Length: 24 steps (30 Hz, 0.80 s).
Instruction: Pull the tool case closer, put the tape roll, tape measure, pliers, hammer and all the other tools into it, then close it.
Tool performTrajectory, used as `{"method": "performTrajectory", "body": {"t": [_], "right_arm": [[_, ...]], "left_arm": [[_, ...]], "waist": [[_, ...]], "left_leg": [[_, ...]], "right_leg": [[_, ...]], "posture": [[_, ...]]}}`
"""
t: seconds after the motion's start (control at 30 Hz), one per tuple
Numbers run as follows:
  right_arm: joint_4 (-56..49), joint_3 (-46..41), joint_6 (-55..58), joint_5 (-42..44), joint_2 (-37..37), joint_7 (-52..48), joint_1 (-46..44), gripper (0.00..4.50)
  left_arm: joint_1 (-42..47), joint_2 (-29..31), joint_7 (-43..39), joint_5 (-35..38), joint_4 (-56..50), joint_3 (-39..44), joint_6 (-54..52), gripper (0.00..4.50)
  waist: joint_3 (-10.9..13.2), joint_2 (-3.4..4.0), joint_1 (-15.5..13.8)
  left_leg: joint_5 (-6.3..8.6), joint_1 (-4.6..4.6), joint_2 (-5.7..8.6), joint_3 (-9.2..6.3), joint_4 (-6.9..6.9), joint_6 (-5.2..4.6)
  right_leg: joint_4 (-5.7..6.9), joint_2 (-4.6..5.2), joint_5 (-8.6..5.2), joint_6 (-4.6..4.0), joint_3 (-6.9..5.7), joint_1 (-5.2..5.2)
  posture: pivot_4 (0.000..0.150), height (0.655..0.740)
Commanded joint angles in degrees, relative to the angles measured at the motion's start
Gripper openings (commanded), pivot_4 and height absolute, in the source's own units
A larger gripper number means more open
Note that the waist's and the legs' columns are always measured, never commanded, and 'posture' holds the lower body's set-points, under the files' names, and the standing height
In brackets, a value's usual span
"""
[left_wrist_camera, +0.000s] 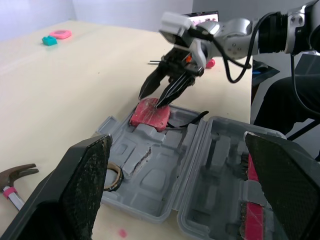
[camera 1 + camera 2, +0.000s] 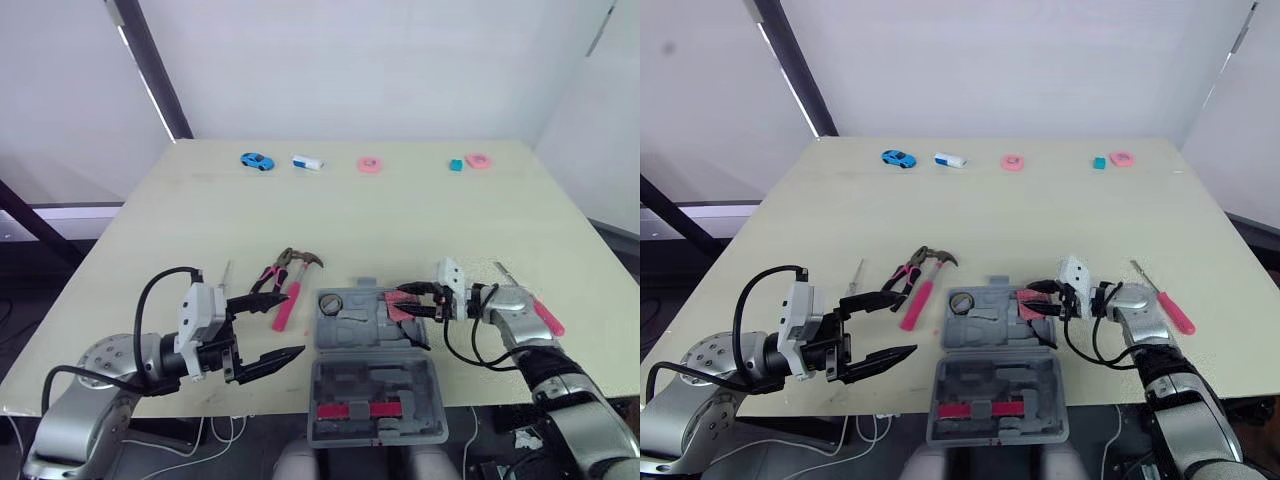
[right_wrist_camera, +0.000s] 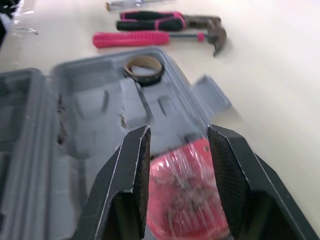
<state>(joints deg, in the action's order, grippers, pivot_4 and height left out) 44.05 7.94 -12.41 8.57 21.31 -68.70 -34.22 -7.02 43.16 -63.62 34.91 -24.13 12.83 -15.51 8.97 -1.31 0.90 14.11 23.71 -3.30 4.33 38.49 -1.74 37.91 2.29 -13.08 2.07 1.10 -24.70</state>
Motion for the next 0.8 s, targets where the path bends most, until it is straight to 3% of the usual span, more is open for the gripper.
{"method": "performTrajectory", "body": {"t": [0.03,0.2,0.27,0.33,0.53,0.67,0.8], "right_arm": [[5.29,-0.48,-1.35,-0.84,-0.67,-0.46,-0.66,1.86],[13.8,1.78,-2.96,-5.74,-1.23,3.66,-0.85,1.86],[15.84,3.56,-3.69,-8.26,-0.96,4.34,-0.95,1.86],[16.98,4.7,-4.7,-9.98,-0.75,4.66,-1.11,1.86],[17.38,3.9,-5.24,-9.88,-1.53,6.22,-1.9,1.86],[10.74,0.14,-7.95,-5.86,-0.59,6.14,-1.49,1.86],[-3.48,-4.36,-4.63,1.18,-0.12,5.15,2.74,1.86]], "left_arm": [[-0.17,0.37,-0.12,-0.14,-1.11,0.63,1.07,4.5],[-0.44,0.14,0.29,-0.3,-1.44,0.5,1.11,4.5],[-0.58,0.15,0.26,-0.35,-1.43,0.71,1.15,4.5],[-0.64,0.12,0.28,-0.45,-1.43,0.77,1.18,4.5],[-1.46,-0.24,0.43,-0.67,-1.54,1.08,1.55,4.5],[-2.59,-1.0,1.74,-0.11,0.12,4.15,2.21,4.5],[-2.81,-2.61,3.38,1.2,1.69,7.14,2.51,4.5]], "waist": [[0.0,0.0,0.0],[-0.07,-0.08,0.06],[-0.09,-0.09,0.13],[-0.22,-0.23,0.09],[-0.77,-0.4,0.07],[-0.83,-0.51,0.06],[-0.48,0.02,-0.13]], "left_leg": [[0.0,0.0,0.0,0.01,0.0,0.0],[0.0,-0.17,0.0,0.0,0.0,0.0],[0.01,-0.75,-0.01,0.04,-0.04,0.0],[0.02,-1.36,-0.02,0.03,-0.14,0.01],[0.06,-1.66,-0.11,-0.05,-0.16,0.07],[0.05,-1.63,-0.1,0.02,-0.2,0.06],[0.03,-1.23,-0.06,-0.04,-0.23,0.02]], "right_leg": [[0.0,0.0,0.0,0.0,0.01,0.0],[0.0,0.0,0.0,-0.01,0.01,0.18],[-0.05,0.01,-0.02,-0.01,0.02,0.75],[-0.16,0.05,-0.07,0.04,0.04,1.22],[-0.05,0.33,-0.05,0.03,0.14,1.31],[-0.07,0.48,-0.02,-0.01,0.16,1.28],[-0.07,0.57,-0.02,-0.02,0.07,1.0]], "posture": [[0.15,0.7395],[0.15,0.7395],[0.15,0.7395],[0.15,0.7395],[0.15,0.7395],[0.15,0.7395],[0.15,0.7395]]}}
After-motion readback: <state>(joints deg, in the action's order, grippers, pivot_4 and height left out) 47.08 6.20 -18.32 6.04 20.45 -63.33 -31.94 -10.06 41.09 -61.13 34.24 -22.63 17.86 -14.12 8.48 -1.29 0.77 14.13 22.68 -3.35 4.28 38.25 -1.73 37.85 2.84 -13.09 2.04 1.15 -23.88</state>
